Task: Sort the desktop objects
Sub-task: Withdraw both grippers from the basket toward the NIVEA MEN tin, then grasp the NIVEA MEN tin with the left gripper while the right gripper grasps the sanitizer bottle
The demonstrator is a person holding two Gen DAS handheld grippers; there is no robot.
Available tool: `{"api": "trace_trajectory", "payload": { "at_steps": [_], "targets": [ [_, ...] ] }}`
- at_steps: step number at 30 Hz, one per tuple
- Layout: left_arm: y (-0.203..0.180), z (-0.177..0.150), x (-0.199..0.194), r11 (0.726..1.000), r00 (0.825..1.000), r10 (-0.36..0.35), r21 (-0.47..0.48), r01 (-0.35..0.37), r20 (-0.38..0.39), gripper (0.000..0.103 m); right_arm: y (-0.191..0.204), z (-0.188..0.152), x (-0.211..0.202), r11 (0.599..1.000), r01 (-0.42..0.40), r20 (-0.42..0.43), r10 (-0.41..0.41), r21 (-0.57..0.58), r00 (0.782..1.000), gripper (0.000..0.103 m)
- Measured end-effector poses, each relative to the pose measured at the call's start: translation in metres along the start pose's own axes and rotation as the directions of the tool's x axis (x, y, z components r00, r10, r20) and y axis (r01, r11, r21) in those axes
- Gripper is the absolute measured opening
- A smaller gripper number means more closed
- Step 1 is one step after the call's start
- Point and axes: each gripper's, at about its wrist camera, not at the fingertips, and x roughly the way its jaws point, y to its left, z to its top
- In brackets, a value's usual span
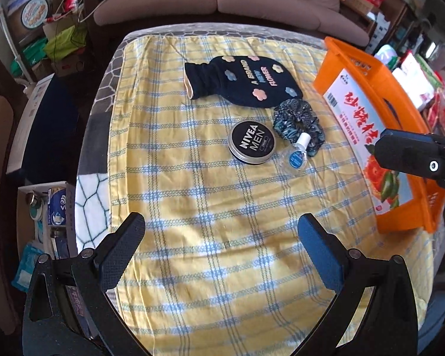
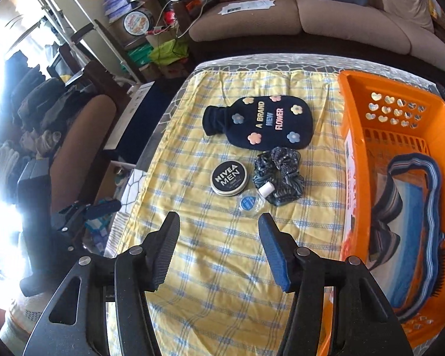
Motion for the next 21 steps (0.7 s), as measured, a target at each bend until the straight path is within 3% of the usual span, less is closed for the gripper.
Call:
{"api": "trace_trajectory", "payload": {
  "at_steps": [6,12,15,17,21],
  "targets": [
    [-0.018,0.026,0.043,0.989,0.999,0.046,0.138,-0.044,-0.011,0.103,-0.019,0.012,0.029,0.998,-0.014,-0.022,0.015,0.059,1.000,0.055],
    [-0.042,0.043,0.072,0.961,0.997,0.076,0.267,-0.072,-0.003,0.102,-0.032,0.023,0.029,0.994,-0.065,0.004,0.065,0.082,0.998,0.054],
    [-0.044,0.050,0.079,0.960,0.998,0.061,0.275,-0.060,0.004,0.097,-0.039,0.024,0.027,0.994,-0.076,0.002,0.076,0.082,0.997,0.054],
    [-0.044,0.054,0.084,0.957,0.998,0.061,0.284,-0.057,-0.002,0.086,-0.043,0.025,0.026,0.993,-0.081,0.002,0.081,0.084,0.997,0.054],
    [-0.045,0.055,0.094,0.948,0.998,0.054,0.314,-0.049,-0.009,0.078,-0.046,0.024,0.027,0.992,-0.094,0.004,0.094,0.083,0.996,0.054]
  ]
}}
